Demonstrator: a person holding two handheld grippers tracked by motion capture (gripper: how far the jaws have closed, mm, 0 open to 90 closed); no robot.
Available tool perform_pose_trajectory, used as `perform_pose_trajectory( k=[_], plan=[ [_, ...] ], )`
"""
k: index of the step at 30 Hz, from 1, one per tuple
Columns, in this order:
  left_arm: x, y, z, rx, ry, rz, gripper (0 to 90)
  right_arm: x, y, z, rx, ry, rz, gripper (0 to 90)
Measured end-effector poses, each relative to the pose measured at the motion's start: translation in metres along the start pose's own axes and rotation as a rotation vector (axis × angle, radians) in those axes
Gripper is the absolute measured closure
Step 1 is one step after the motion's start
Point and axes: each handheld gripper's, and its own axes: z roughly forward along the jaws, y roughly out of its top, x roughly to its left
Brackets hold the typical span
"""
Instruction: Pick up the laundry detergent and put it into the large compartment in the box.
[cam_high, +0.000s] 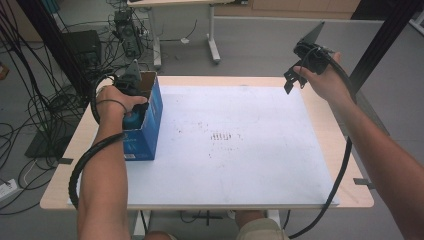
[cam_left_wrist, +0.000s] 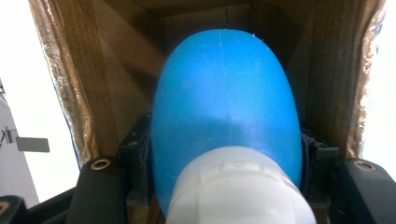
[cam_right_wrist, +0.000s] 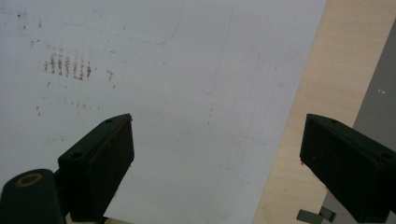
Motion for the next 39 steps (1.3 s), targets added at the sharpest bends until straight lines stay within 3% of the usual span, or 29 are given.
perform_pose_trajectory(
  k=[39],
  plan=[
    [0.0013, -0.001, -0.0004, -0.003, -0.004, -0.016, 36.9, -0.0027, -0.0025, 0.0011, 0.001, 0.005, 0.0, 10.1]
  ],
)
